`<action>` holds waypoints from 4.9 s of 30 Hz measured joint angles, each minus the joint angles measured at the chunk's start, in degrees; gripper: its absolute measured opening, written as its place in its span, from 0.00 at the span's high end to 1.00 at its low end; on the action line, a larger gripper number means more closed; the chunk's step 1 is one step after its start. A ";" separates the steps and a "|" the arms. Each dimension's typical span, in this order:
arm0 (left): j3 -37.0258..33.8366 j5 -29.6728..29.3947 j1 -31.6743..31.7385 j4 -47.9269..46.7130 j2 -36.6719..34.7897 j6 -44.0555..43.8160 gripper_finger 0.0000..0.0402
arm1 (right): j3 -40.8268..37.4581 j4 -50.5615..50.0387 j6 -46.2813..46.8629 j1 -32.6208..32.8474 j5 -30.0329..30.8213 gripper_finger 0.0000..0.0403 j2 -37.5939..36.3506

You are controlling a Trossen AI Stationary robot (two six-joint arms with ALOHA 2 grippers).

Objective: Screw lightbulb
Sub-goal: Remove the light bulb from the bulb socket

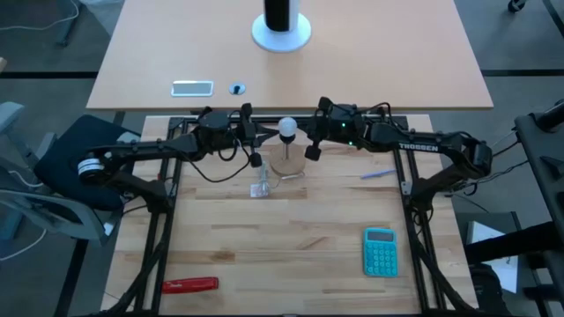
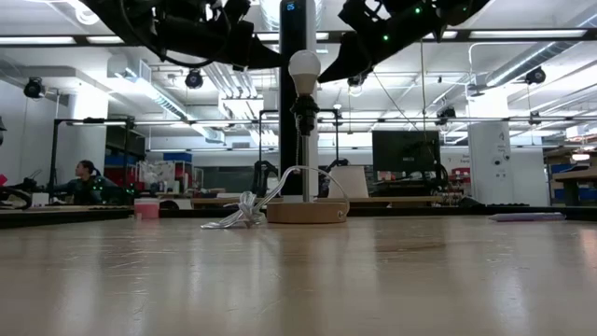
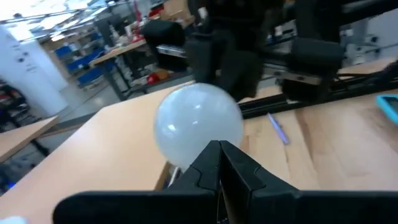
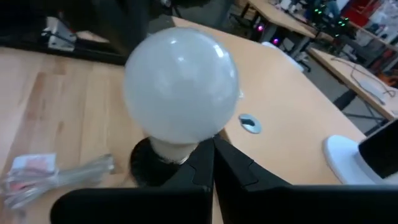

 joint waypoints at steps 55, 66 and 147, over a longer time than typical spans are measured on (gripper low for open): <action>0.02 -5.76 0.08 -1.02 3.70 2.04 1.00 | -2.80 9.40 7.43 -0.42 -6.09 0.40 5.42; 0.02 -5.57 0.08 0.25 6.09 2.04 1.00 | -2.78 12.87 6.76 -0.29 -6.09 0.43 5.37; -0.33 -5.79 0.08 -5.84 -1.69 -1.46 1.00 | -16.06 -20.80 18.71 -4.53 2.96 0.69 7.04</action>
